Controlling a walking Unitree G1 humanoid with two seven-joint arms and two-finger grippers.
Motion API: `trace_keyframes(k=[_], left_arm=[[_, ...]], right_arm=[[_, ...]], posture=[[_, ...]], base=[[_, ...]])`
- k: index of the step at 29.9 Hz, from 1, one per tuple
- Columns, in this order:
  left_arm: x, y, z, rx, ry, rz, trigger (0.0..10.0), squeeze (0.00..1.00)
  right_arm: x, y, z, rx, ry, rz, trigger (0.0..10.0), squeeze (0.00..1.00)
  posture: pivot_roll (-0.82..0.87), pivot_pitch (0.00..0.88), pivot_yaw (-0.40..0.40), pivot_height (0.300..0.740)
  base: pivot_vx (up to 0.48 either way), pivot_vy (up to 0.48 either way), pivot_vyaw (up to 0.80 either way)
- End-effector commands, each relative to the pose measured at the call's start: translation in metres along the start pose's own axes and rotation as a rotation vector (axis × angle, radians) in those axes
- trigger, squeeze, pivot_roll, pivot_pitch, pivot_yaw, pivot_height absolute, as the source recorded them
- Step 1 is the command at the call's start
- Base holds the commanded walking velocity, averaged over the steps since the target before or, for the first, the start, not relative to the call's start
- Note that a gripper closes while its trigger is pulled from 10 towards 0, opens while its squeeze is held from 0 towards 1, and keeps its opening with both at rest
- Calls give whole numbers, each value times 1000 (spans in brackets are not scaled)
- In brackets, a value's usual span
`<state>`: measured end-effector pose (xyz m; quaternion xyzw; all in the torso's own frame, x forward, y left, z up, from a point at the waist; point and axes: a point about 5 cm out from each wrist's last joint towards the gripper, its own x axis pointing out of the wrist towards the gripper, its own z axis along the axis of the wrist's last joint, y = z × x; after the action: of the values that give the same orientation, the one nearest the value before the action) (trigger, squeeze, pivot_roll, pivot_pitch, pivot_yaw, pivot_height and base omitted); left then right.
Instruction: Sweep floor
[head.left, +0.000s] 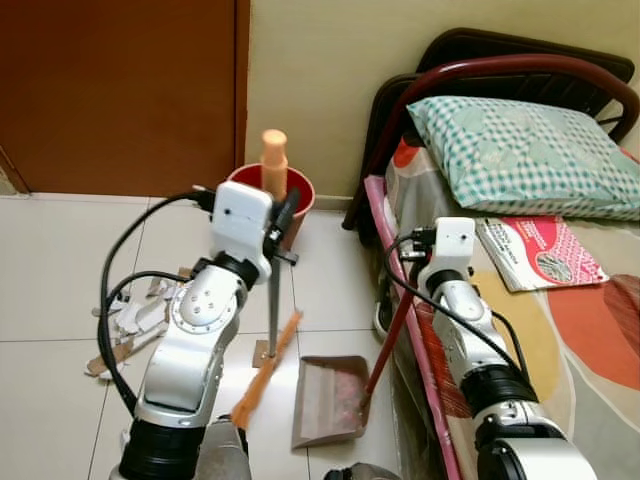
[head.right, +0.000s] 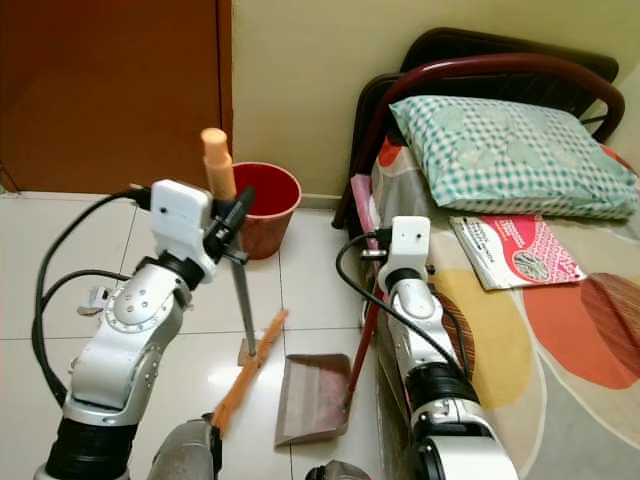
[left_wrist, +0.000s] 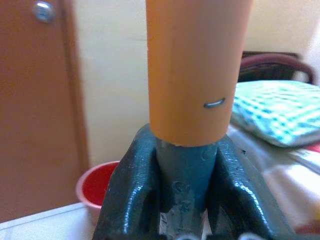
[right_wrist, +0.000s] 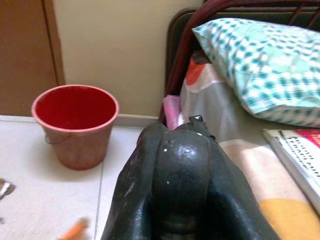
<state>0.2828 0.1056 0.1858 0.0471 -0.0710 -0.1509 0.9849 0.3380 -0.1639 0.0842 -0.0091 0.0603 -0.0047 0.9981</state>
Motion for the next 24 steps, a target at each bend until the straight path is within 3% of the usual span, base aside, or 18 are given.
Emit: trace_keyframes(k=[1, 9, 12, 15, 19, 24], left_arm=[[2, 3, 30, 55, -127, 22, 10000, 0], [0, 22, 32, 70, -124, 101, 10000, 0], [-6, 39, 21, 88, -85, 175, 10000, 0], [-8, 46, 5, 101, -39, 168, 10000, 0], [-1, 44, -12, 109, -10, 141, 10000, 0], [18, 22, -25, 54, -3, 72, 10000, 0]], right_arm=[[-1, -7, 6, -7, -24, -39, 10000, 0], [-8, -5, 0, -15, -22, -44, 10000, 0], [-10, -4, 2, 1, -49, -57, 10000, 0], [-7, 2, 7, 13, -71, -59, 10000, 0], [-5, 6, 13, 28, -90, -59, 10000, 0], [-13, 3, 5, 11, -76, -44, 10000, 0]], posture=[[136, 131, -173, 740], [109, 156, -142, 740], [88, 149, -102, 740], [70, 134, -87, 740], [64, 122, -89, 740], [56, 119, -95, 740]], base=[[0, 0, 0], [0, 0, 0], [0, 0, 0], [0, 0, 0], [0, 0, 0], [0, 0, 0]])
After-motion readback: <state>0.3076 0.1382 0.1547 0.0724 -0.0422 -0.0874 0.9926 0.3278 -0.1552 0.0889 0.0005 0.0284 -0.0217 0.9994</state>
